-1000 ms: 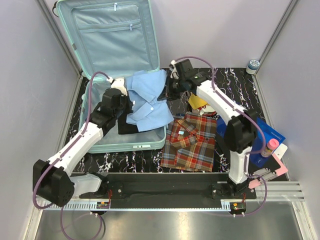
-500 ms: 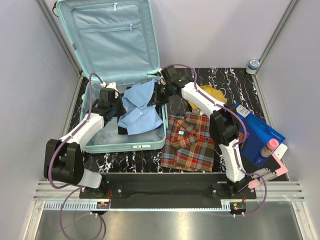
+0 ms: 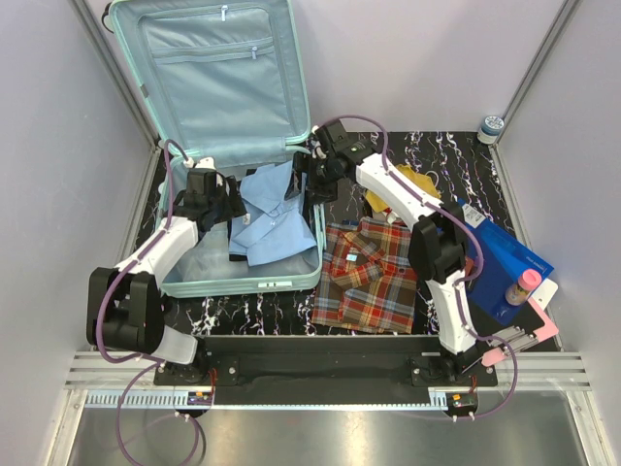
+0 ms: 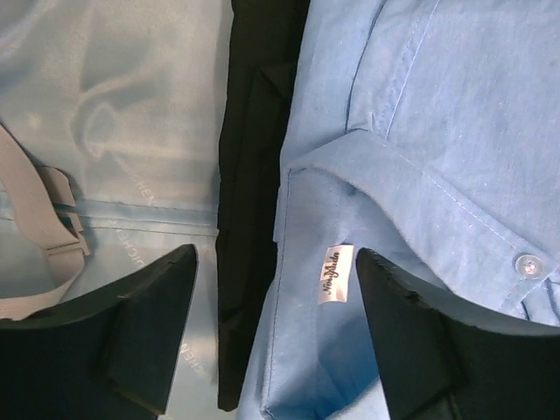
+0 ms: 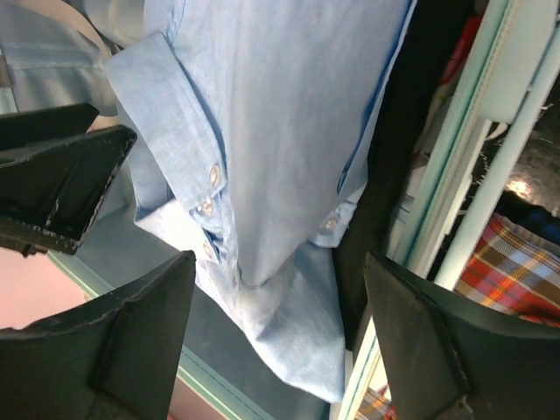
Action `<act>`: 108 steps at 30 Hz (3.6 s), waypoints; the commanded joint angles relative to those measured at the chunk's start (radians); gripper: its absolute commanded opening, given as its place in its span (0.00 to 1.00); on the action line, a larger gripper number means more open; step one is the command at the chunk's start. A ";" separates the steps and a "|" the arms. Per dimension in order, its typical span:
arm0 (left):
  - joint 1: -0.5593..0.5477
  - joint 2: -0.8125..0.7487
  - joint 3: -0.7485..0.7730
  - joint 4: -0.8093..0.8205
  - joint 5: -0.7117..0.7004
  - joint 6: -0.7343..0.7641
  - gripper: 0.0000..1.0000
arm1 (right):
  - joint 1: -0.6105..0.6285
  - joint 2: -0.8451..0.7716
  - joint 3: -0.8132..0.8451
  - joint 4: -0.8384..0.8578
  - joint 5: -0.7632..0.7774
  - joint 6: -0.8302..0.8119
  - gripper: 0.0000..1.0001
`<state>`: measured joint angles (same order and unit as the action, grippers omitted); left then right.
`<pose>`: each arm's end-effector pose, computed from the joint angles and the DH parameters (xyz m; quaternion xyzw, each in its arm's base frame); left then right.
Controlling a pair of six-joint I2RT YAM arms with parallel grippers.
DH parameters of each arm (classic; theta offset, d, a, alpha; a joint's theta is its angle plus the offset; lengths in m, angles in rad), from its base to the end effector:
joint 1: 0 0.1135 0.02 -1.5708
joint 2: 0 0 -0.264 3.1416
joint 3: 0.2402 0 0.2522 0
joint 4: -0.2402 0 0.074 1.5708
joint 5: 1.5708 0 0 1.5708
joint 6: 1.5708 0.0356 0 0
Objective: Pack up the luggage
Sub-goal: Place the clothes in the luggage, then pick up the clothes at the center of the board.
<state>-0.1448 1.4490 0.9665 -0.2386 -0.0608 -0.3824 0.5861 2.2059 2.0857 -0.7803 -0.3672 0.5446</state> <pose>0.3120 -0.0433 0.2427 -0.1204 0.9028 -0.0806 0.4050 0.4042 0.2837 0.2722 -0.0793 0.9270 0.3188 0.1807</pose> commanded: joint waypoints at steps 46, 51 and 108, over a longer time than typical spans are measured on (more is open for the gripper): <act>0.001 0.251 0.209 0.153 0.055 0.011 0.00 | 0.113 0.095 0.166 -0.200 0.241 -0.100 0.58; 0.001 0.226 0.199 0.142 0.049 0.005 0.00 | 0.106 0.101 0.151 -0.203 0.212 -0.103 0.61; -0.256 -0.203 -0.024 0.169 -0.053 -0.065 0.79 | 0.032 0.230 0.593 -0.310 0.249 -0.130 0.77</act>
<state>-0.3729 1.3304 1.0039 -0.1341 -0.0860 -0.4061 0.6437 2.5565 2.6648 -1.0603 -0.1726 0.4225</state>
